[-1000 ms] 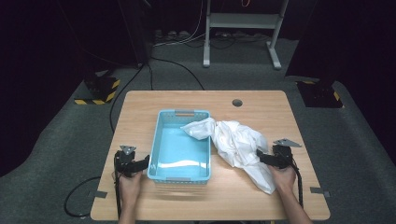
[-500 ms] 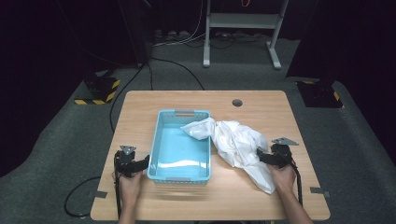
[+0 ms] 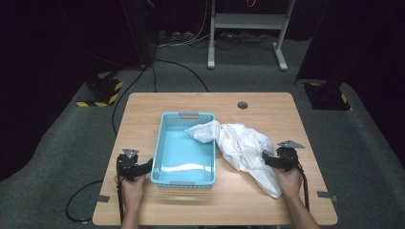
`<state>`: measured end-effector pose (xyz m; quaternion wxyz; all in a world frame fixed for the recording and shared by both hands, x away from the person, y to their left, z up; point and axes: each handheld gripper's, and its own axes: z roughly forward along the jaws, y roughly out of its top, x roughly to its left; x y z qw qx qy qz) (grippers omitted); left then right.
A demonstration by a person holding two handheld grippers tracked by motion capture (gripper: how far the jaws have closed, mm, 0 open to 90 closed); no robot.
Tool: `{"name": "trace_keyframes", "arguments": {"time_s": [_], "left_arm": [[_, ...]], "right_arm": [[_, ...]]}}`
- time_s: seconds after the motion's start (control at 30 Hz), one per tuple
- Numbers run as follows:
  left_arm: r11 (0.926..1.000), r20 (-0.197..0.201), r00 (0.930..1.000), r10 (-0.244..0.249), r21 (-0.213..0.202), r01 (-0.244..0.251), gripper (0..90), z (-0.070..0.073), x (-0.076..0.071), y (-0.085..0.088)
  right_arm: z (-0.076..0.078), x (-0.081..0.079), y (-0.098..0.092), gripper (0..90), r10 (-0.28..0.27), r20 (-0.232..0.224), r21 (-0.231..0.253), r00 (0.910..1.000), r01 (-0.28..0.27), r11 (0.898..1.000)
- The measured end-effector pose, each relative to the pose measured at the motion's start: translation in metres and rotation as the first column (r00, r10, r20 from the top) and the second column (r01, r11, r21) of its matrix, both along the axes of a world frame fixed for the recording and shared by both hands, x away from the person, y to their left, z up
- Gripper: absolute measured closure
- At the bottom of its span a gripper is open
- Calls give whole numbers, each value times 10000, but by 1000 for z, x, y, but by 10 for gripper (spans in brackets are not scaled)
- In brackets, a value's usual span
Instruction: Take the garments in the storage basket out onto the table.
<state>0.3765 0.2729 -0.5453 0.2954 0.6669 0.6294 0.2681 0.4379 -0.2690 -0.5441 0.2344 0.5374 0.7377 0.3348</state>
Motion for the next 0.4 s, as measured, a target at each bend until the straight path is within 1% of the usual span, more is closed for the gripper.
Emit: {"name": "trace_keyframes", "arguments": {"time_s": [0.4], "left_arm": [[10000, -9, 10000, 11, 70, -11, 126, 0, 0, -1]], "right_arm": [[0, 1, 0, 189, -54, -27, 37, 10000, 54, 10000]]}}
